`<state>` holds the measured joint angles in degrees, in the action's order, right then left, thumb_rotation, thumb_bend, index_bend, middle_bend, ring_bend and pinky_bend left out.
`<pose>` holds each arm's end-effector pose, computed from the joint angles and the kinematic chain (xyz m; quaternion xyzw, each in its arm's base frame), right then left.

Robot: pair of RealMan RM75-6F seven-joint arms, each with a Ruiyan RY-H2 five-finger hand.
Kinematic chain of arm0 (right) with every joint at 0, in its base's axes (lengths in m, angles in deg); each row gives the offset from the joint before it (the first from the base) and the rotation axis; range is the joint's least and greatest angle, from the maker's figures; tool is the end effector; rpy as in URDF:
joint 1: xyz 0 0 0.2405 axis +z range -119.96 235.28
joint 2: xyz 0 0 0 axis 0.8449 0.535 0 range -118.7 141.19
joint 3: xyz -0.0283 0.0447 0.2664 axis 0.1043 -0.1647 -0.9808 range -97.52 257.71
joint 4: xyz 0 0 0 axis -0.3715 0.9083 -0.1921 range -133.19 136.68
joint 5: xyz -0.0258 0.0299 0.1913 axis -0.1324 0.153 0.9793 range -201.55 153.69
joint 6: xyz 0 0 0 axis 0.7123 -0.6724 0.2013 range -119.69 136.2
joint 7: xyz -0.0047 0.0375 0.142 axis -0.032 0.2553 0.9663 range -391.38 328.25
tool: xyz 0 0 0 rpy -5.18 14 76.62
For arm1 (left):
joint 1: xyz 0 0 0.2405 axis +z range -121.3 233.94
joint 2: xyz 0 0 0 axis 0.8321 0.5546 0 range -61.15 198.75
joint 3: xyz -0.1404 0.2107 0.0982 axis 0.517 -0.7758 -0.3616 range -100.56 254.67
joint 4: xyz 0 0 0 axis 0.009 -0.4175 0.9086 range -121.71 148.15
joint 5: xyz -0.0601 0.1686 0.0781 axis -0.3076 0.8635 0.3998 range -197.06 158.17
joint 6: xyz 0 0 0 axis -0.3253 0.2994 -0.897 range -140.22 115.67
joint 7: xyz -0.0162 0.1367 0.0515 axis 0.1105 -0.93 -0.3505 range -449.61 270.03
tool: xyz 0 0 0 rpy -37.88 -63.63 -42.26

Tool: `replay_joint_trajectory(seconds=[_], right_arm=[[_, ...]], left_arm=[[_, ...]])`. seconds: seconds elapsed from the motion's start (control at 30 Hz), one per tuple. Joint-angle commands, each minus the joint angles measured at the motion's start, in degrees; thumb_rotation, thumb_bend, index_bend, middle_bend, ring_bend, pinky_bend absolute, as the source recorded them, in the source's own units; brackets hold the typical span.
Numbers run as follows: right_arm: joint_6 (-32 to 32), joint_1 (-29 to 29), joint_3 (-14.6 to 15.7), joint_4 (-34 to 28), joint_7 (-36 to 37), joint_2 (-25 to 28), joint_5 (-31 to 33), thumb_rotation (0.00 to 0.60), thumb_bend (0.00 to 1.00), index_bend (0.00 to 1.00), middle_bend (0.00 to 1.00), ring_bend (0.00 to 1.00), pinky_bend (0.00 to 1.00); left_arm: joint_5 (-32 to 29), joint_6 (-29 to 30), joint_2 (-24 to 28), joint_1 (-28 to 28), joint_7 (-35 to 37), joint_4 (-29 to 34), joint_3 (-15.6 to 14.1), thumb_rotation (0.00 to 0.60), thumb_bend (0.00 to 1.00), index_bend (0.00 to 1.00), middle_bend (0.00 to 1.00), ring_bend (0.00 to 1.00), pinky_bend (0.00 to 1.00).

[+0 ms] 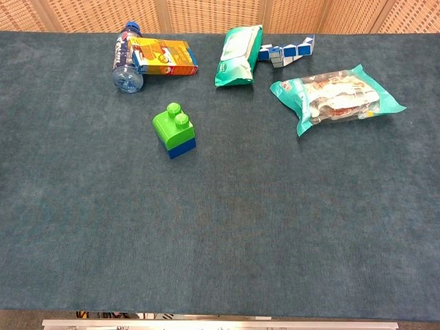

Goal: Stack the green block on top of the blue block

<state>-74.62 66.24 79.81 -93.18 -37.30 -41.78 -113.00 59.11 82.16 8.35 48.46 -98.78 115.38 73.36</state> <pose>-0.3063 -0.1947 0.2247 0.6755 -0.3001 0.3174 0.5940 -0.3023 0.1743 0.1999 -0.5670 -0.3735 -0.3655 0.6367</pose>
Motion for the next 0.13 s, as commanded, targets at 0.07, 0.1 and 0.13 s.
replay_joint_trajectory(seconds=[0.07, 0.1, 0.13], right_arm=[[-0.7, -0.6, 0.2, -0.3, 0.2, 0.2, -0.8, 0.6, 0.1, 0.04, 0.26, 0.16, 0.27], [-0.8, -0.7, 0.2, -0.3, 0.3, 0.3, -0.9, 0.6, 0.1, 0.04, 0.26, 0.16, 0.27], [-0.8, -0.8, 0.3, -0.4, 0.3, 0.3, -1.0, 0.6, 0.1, 0.04, 0.26, 0.16, 0.27]], left_arm=[[0.9, -1.3, -0.8, 0.0, -0.5, 0.3, 1.1, 0.6, 0.17, 0.12, 0.15, 0.16, 0.27], [0.9, -1.6, -0.9, -0.1, -0.6, 0.3, 1.3, 0.6, 0.17, 0.12, 0.15, 0.16, 0.27], [0.9, -2.0, -1.0, 0.0, -0.7, 0.4, 1.5, 0.6, 0.17, 0.12, 0.15, 0.16, 0.27]])
